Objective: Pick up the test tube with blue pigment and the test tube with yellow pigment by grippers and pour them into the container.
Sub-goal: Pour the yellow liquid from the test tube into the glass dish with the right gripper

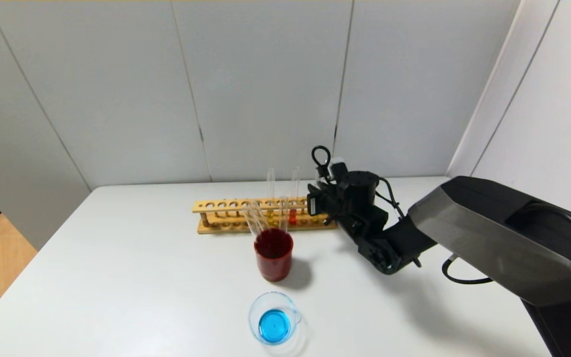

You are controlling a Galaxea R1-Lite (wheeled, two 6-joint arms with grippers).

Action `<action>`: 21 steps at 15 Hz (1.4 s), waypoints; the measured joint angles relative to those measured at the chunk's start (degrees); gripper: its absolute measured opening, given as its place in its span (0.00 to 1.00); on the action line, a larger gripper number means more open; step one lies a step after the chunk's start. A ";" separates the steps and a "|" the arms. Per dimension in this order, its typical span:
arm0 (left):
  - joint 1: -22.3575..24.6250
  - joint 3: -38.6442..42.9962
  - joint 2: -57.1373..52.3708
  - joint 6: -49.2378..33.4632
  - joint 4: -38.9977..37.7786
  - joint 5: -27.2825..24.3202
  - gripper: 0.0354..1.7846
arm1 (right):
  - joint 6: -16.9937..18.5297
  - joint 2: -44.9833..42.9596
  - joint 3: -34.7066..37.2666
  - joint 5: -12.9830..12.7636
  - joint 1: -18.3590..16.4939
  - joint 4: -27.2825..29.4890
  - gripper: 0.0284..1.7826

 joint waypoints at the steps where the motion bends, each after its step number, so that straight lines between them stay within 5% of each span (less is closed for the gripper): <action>1: 0.00 0.00 0.00 0.00 0.00 0.00 0.98 | -0.02 -0.72 -0.33 0.06 -0.06 0.05 0.18; 14: 0.00 0.00 0.00 0.00 0.00 0.00 0.98 | -1.74 -26.54 -1.57 0.55 -0.11 12.13 0.18; 21: 0.00 0.00 0.00 -0.02 0.00 0.02 0.98 | -4.97 -43.85 20.92 0.46 3.30 14.67 0.18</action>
